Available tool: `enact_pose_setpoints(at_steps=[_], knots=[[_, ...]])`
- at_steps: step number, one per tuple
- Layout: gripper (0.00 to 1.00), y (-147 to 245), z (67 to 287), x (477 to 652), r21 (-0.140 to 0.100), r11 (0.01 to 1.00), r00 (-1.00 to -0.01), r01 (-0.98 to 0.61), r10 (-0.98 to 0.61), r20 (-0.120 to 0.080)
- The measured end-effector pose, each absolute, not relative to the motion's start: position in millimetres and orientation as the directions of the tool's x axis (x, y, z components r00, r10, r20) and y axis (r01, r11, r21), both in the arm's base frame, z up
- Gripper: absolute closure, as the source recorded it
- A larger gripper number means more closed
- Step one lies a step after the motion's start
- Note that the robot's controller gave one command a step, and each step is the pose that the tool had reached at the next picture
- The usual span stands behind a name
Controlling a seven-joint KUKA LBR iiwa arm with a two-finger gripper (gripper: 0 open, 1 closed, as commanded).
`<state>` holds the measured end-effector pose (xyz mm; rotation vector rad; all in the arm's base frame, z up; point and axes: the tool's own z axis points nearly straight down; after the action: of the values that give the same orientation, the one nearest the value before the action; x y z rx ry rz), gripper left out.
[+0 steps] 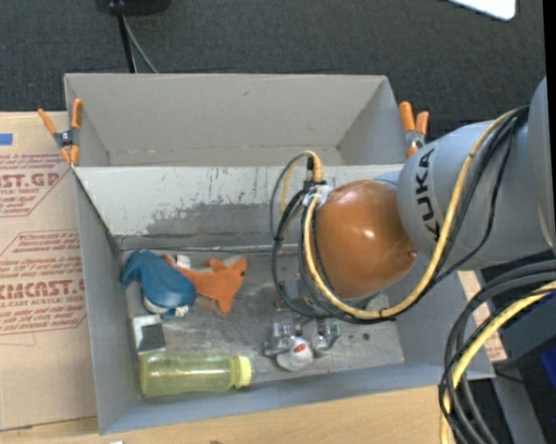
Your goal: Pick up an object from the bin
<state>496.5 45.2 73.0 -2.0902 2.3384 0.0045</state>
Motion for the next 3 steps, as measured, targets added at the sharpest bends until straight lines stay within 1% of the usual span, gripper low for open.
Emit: enact_pose_setpoints(at_steps=[1,2,3], knots=[[1.00,45.3,73.0,496.5,-0.001,0.112,-0.112,-0.994,-0.994,-0.006],[1.00,43.4,73.2,494.5,-0.005,0.153,-0.153,-0.988,-0.988,-0.008],[1.00,41.1,73.8,488.7,-0.014,0.234,-0.234,-0.972,-0.972,-0.010]])
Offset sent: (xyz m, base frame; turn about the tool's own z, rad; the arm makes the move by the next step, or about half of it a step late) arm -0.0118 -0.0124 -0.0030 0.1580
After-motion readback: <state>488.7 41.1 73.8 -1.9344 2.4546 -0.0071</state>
